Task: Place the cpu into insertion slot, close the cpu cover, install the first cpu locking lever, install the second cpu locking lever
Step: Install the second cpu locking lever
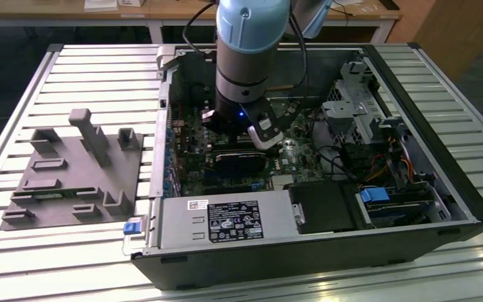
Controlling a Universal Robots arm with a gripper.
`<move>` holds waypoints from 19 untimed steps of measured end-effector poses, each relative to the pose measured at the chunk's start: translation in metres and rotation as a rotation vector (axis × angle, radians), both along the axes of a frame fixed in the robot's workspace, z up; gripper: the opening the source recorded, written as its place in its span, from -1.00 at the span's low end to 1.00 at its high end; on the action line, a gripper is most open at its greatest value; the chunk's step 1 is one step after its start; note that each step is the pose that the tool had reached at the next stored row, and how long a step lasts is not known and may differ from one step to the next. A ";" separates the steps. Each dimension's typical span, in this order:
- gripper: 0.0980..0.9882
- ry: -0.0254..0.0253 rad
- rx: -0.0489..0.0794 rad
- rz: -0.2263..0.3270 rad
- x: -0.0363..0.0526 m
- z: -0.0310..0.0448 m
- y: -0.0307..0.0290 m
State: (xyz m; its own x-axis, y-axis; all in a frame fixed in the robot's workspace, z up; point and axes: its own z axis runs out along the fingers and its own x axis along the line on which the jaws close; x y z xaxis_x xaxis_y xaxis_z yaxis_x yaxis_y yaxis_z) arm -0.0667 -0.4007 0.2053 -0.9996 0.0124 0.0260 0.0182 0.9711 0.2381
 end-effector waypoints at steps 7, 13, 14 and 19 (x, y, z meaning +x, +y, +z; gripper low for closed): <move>-0.96 0.0000 0.025 0.000 -0.0006 -0.0069 0.0000; -0.96 -0.0002 0.048 0.000 -0.0012 -0.0090 -0.0003; -0.96 -0.0002 0.050 0.000 -0.0013 -0.0095 -0.0003; -0.96 0.0001 0.054 0.000 -0.0017 -0.0109 -0.0005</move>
